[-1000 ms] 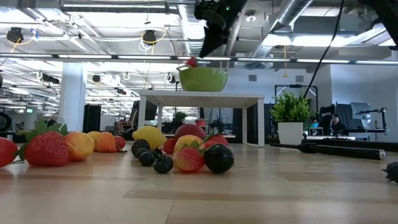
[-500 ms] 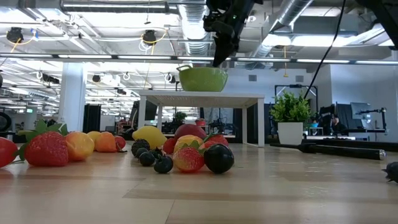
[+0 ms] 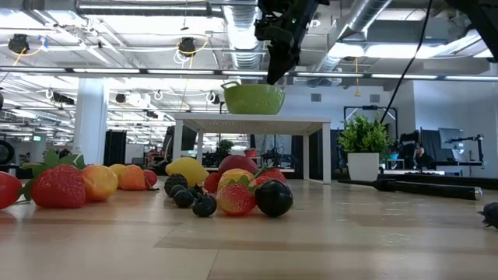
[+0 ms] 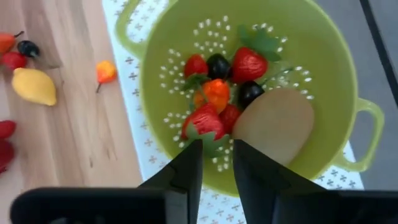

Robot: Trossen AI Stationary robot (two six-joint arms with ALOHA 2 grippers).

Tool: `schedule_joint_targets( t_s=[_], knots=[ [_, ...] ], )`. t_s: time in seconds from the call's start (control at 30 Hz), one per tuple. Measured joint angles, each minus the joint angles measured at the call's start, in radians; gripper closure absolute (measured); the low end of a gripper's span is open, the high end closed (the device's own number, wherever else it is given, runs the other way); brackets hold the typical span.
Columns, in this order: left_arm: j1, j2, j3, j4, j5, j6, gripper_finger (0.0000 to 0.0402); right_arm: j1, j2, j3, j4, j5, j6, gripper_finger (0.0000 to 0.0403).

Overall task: Pick & Place Fruit
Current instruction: Put the black blueberry into the green strainer bowl

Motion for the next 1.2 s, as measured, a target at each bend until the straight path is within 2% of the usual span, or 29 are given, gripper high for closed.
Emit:
schedule_joint_targets(
  t_s=[0.23, 0.4, 0.53, 0.67, 0.8, 1.07, 1.2],
  knots=[
    [0.0, 0.0, 0.0, 0.0, 0.0, 0.0, 0.0259, 0.05, -0.027, -0.002, -0.116, 0.001, -0.002, 0.033],
    [0.0, 0.0, 0.0, 0.0, 0.0, 0.0, 0.0259, 0.147, -0.059, -0.001, -0.221, 0.01, 0.056, 0.0349],
    [0.0, 0.0, 0.0, 0.001, 0.0, 0.0, 0.0259, 0.256, -0.077, -0.002, -0.291, 0.068, 0.104, 0.0373],
    [0.0, 0.0, 0.0, 0.001, 0.0, 0.0, 0.0259, 0.369, -0.081, -0.001, -0.312, 0.085, 0.162, 0.0399],
    [0.0, 0.0, 0.0, 0.001, 0.0, 0.0, 0.0259, 0.475, -0.081, 0.0, -0.304, 0.095, 0.221, 0.0395],
    [0.0, 0.0, 0.0, 0.0, 0.0, 0.0, 0.0259, 0.655, -0.081, -0.001, -0.281, 0.257, 0.382, 0.0399],
    [0.0, 0.0, 0.0, 0.0, 0.0, 0.0, 0.0259, 0.709, -0.069, -0.001, -0.246, 0.267, 0.432, 0.0399]
  ],
)
